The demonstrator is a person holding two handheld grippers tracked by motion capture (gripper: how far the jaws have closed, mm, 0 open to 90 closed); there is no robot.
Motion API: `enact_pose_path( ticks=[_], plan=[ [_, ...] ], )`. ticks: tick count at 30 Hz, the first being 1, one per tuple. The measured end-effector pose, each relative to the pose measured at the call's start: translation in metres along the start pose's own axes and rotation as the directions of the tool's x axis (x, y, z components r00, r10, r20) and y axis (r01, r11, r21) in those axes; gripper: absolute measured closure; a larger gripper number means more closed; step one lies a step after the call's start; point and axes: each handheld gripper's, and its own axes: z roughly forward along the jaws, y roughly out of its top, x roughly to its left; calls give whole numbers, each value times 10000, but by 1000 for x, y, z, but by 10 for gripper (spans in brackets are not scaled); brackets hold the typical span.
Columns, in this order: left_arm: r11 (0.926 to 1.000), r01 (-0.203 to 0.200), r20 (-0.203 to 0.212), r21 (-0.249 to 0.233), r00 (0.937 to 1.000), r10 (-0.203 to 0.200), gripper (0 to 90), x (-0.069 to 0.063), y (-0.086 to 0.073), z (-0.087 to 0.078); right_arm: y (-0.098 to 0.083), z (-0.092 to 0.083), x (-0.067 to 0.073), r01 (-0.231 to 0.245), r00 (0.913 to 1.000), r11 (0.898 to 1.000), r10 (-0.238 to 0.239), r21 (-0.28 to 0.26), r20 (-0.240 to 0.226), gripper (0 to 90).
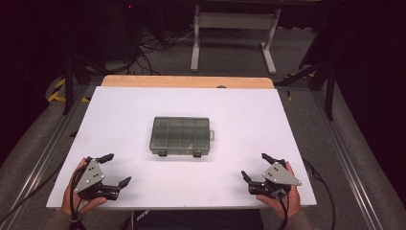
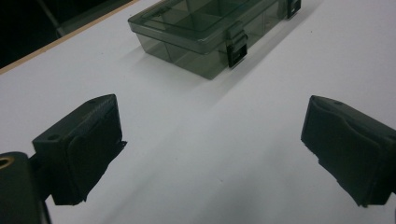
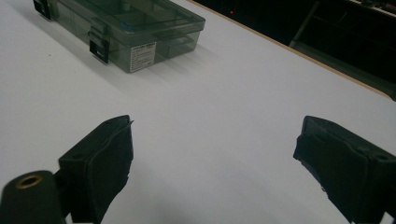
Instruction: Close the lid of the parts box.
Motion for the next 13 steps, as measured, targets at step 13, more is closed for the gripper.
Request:
enact_pose_path(
  ticks=[13],
  plan=[
    [10000, -34, 61, 79, 10000, 33, 60, -1, 1, 3, 0, 1, 0, -52, 10000, 10000, 52, 32, -66, 112]
  ],
)
